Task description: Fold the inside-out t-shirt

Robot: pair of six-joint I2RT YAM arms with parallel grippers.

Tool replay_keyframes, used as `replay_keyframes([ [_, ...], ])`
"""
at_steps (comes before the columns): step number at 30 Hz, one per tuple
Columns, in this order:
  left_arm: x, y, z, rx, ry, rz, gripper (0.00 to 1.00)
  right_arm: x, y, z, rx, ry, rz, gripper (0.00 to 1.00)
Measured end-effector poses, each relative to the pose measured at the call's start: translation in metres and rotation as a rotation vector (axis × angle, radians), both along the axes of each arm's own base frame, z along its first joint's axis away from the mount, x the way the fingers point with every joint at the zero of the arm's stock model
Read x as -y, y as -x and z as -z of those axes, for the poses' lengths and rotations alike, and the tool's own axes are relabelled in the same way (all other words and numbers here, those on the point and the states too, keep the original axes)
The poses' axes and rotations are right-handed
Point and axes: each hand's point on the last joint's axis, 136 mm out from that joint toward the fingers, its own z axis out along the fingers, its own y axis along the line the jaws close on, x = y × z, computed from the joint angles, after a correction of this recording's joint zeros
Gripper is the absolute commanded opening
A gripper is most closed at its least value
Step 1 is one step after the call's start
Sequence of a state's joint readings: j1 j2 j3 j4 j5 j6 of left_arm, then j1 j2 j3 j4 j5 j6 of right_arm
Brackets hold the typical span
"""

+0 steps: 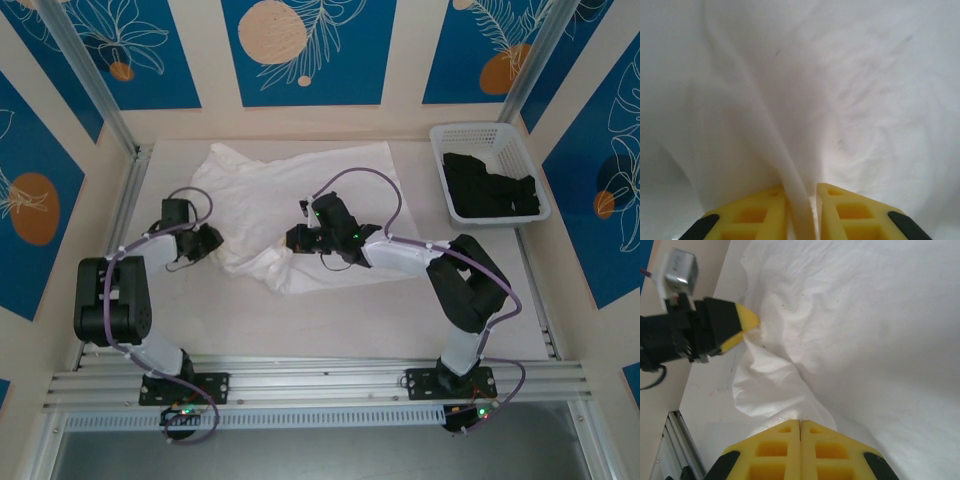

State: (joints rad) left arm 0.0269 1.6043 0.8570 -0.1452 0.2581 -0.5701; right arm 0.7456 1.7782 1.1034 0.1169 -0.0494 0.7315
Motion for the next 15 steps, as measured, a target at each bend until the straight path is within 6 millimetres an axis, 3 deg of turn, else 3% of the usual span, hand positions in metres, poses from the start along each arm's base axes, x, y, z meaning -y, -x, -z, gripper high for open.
replay_keyframes([
  [4, 0.001, -0.036, -0.029, 0.08, -0.023, 0.011, 0.23, 0.003, -0.002, 0.012, -0.007, 0.027, 0.006, 0.0],
  [8, -0.003, -0.072, -0.034, 0.103, -0.07, 0.022, 0.34, 0.008, -0.004, 0.028, -0.026, 0.056, 0.014, 0.0],
  [12, -0.01, -0.062, -0.025, 0.067, -0.117, 0.016, 0.49, 0.018, -0.01, 0.039, -0.044, 0.077, 0.038, 0.0],
  [15, -0.016, -0.033, -0.023, 0.054, -0.152, 0.0, 0.53, 0.025, -0.016, 0.044, -0.052, 0.087, 0.058, 0.0],
])
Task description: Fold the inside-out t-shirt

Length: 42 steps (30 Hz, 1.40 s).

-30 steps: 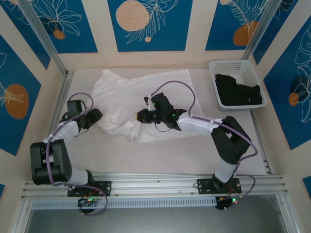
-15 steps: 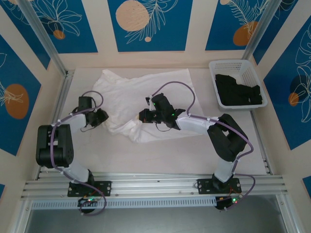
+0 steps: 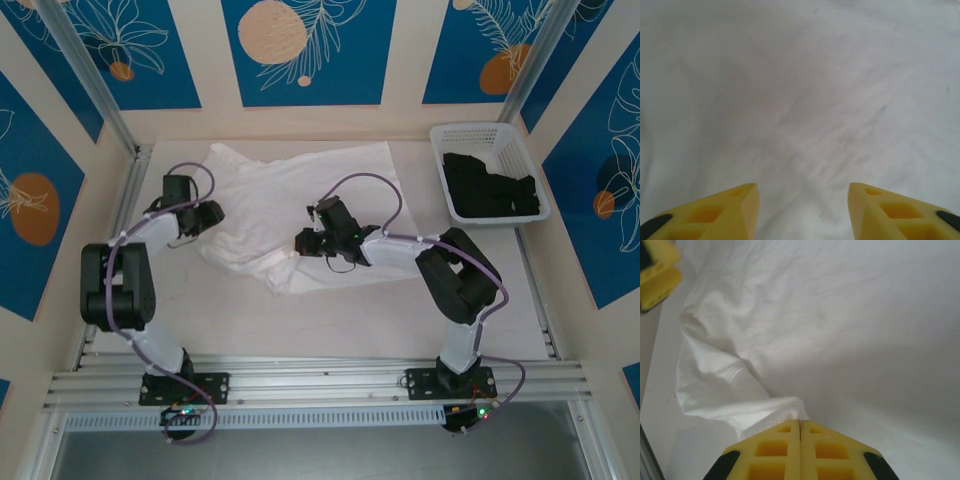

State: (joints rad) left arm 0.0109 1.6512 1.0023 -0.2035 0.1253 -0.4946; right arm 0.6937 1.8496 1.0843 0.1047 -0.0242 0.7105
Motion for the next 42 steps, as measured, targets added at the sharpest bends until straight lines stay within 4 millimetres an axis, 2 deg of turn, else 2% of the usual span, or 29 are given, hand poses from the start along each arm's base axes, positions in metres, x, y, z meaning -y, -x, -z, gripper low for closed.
replay_keyframes([
  [3, -0.008, 0.036, -0.002, 0.001, -0.038, -0.028, 0.55, 0.008, -0.007, 0.007, -0.009, 0.011, 0.022, 0.0],
  [6, -0.014, 0.064, 0.002, -0.004, -0.071, -0.052, 0.55, 0.013, -0.012, 0.016, -0.022, 0.021, 0.037, 0.0],
  [10, -0.016, 0.084, 0.018, -0.046, -0.081, -0.059, 0.53, 0.018, -0.015, 0.032, -0.046, 0.043, 0.045, 0.0],
  [13, -0.012, 0.091, 0.031, -0.085, -0.057, -0.052, 0.46, 0.02, -0.015, 0.039, -0.056, 0.055, 0.051, 0.0],
  [22, 0.005, 0.079, 0.055, -0.127, 0.028, -0.017, 0.17, 0.02, -0.017, 0.038, -0.05, 0.055, 0.053, 0.0],
  [27, 0.008, 0.064, 0.047, -0.103, 0.044, -0.012, 0.04, 0.02, -0.017, 0.038, -0.044, 0.06, 0.05, 0.0],
  [37, 0.0, 0.035, -0.005, -0.018, -0.035, 0.014, 0.04, 0.021, -0.017, 0.038, -0.034, 0.067, 0.039, 0.0],
  [42, -0.009, 0.036, -0.016, -0.031, -0.101, 0.014, 0.06, 0.021, -0.017, 0.038, -0.03, 0.068, 0.033, 0.0],
])
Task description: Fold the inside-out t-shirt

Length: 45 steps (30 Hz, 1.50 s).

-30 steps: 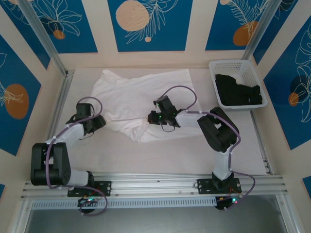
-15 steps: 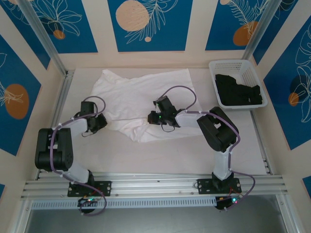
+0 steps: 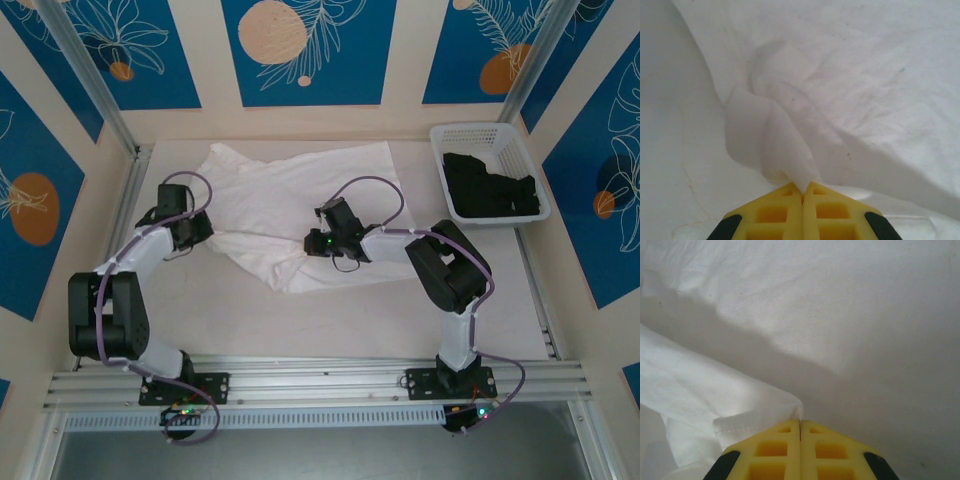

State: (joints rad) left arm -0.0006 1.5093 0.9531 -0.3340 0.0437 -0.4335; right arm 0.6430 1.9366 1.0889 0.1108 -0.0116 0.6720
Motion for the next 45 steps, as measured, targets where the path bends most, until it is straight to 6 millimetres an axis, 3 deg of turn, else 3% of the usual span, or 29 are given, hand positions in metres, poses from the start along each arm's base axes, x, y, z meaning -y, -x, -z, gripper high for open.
replay_keyframes([
  [7, -0.008, 0.011, 0.005, -0.05, -0.058, -0.001, 0.13, -0.007, 0.009, -0.003, 0.003, -0.016, -0.043, 0.0],
  [12, -0.015, 0.013, 0.006, -0.059, -0.1, -0.01, 0.27, -0.021, 0.034, -0.023, 0.047, -0.04, -0.135, 0.0],
  [16, -0.022, 0.019, 0.002, -0.047, -0.135, -0.034, 0.41, -0.052, 0.074, -0.056, 0.14, -0.078, -0.295, 0.0],
  [20, -0.031, 0.03, -0.012, -0.004, -0.178, -0.067, 0.47, -0.091, 0.135, -0.085, 0.239, -0.12, -0.511, 0.0],
  [23, -0.036, 0.03, -0.026, 0.04, -0.198, -0.085, 0.48, -0.113, 0.184, -0.09, 0.266, -0.144, -0.673, 0.0],
  [26, -0.037, 0.026, -0.026, 0.045, -0.203, -0.088, 0.5, -0.125, 0.222, -0.09, 0.282, -0.159, -0.8, 0.0],
  [32, -0.035, -0.015, -0.003, -0.024, -0.2, -0.069, 0.5, -0.128, 0.256, -0.084, 0.29, -0.147, -0.924, 0.0],
  [38, -0.037, -0.069, 0.039, -0.113, -0.186, -0.044, 0.5, -0.123, 0.259, -0.069, 0.266, -0.103, -0.943, 0.0],
  [42, -0.041, -0.089, 0.063, -0.174, -0.164, -0.033, 0.51, -0.122, 0.259, -0.062, 0.251, -0.09, -0.947, 0.0],
  [45, -0.048, -0.101, 0.071, -0.205, -0.15, -0.031, 0.51, -0.123, 0.26, -0.055, 0.241, -0.081, -0.955, 0.0],
])
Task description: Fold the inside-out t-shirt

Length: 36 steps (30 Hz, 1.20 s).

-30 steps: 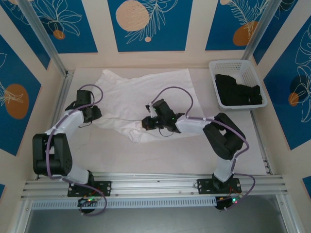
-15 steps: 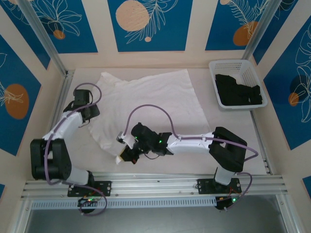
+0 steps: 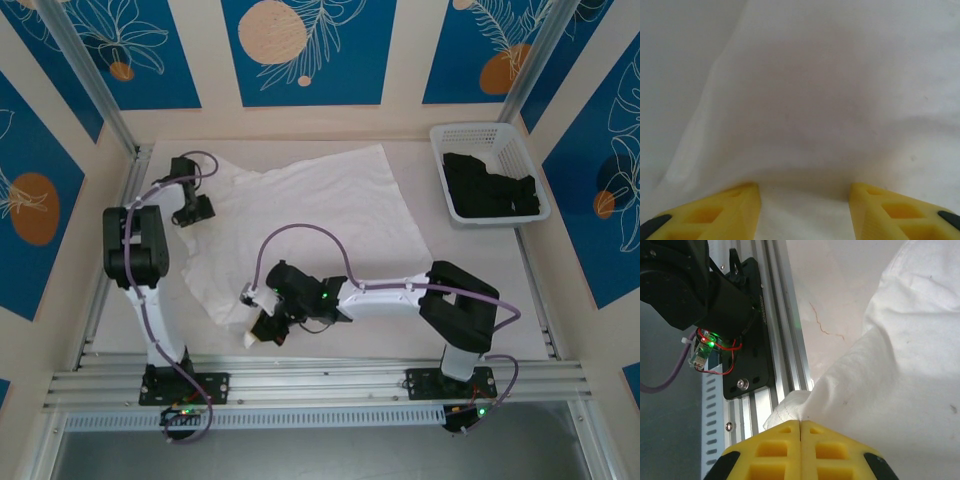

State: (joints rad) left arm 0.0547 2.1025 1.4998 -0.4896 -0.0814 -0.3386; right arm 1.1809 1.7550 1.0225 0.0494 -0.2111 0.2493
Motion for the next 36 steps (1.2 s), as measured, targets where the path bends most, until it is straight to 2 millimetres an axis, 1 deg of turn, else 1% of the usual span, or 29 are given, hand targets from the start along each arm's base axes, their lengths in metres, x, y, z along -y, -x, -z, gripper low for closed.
replay_keyframes([
  [2, -0.005, -0.015, -0.003, 0.005, 0.009, 0.002, 0.51, -0.001, 0.001, 0.007, -0.011, 0.017, -0.009, 0.0],
  [5, -0.009, -0.038, -0.001, 0.0, 0.014, 0.011, 0.51, -0.007, 0.002, 0.016, -0.031, 0.038, -0.028, 0.01],
  [7, -0.011, -0.052, -0.003, 0.003, 0.014, 0.02, 0.51, -0.015, 0.001, 0.021, -0.043, 0.047, -0.036, 0.03],
  [10, -0.012, -0.072, -0.003, 0.003, 0.008, 0.035, 0.51, -0.032, -0.004, 0.026, -0.052, 0.046, -0.044, 0.04],
  [13, -0.013, -0.092, -0.004, 0.013, 0.014, 0.044, 0.51, -0.052, -0.012, 0.029, -0.055, 0.044, -0.045, 0.11],
  [16, -0.014, -0.113, -0.007, 0.038, 0.028, 0.05, 0.52, -0.073, -0.023, 0.029, -0.054, 0.033, -0.038, 0.23],
  [18, -0.013, -0.12, -0.009, 0.05, 0.041, 0.053, 0.54, -0.077, -0.028, 0.028, -0.056, 0.03, -0.033, 0.3],
  [20, -0.012, -0.117, -0.01, 0.04, 0.056, 0.057, 0.56, -0.075, -0.031, 0.025, -0.063, 0.031, -0.026, 0.37],
  [22, -0.009, -0.114, -0.012, 0.035, 0.073, 0.062, 0.57, -0.071, -0.033, 0.021, -0.066, 0.032, -0.019, 0.4],
  [24, -0.005, -0.103, -0.016, 0.026, 0.091, 0.064, 0.58, -0.058, -0.034, 0.013, -0.067, 0.033, -0.005, 0.41],
  [25, -0.003, -0.093, -0.019, 0.019, 0.101, 0.063, 0.59, -0.047, -0.035, 0.005, -0.064, 0.031, 0.007, 0.41],
  [26, 0.0, -0.079, -0.026, 0.015, 0.112, 0.059, 0.59, -0.037, -0.037, -0.002, -0.061, 0.026, 0.022, 0.42],
  [27, 0.002, -0.066, -0.036, 0.022, 0.122, 0.052, 0.6, -0.027, -0.038, -0.01, -0.06, 0.02, 0.037, 0.42],
  [28, 0.005, -0.051, -0.047, 0.04, 0.134, 0.043, 0.6, -0.013, -0.042, -0.02, -0.055, 0.012, 0.065, 0.42],
  [30, 0.011, -0.02, -0.075, 0.101, 0.154, 0.024, 0.6, 0.012, -0.054, -0.034, -0.049, 0.001, 0.131, 0.44],
  [31, 0.014, -0.003, -0.091, 0.146, 0.169, 0.014, 0.6, 0.028, -0.063, -0.039, -0.047, 0.0, 0.179, 0.45],
  [32, 0.018, 0.016, -0.107, 0.195, 0.186, 0.001, 0.6, 0.045, -0.074, -0.04, -0.052, 0.013, 0.245, 0.45],
  [33, 0.021, 0.03, -0.117, 0.237, 0.199, -0.006, 0.6, 0.06, -0.085, -0.041, -0.054, 0.021, 0.301, 0.46],
  [34, 0.025, 0.049, -0.127, 0.277, 0.214, -0.014, 0.59, 0.08, -0.099, -0.039, -0.061, 0.049, 0.385, 0.47],
  [36, 0.031, 0.078, -0.133, 0.315, 0.239, -0.026, 0.59, 0.125, -0.127, -0.03, -0.082, 0.123, 0.571, 0.48],
])
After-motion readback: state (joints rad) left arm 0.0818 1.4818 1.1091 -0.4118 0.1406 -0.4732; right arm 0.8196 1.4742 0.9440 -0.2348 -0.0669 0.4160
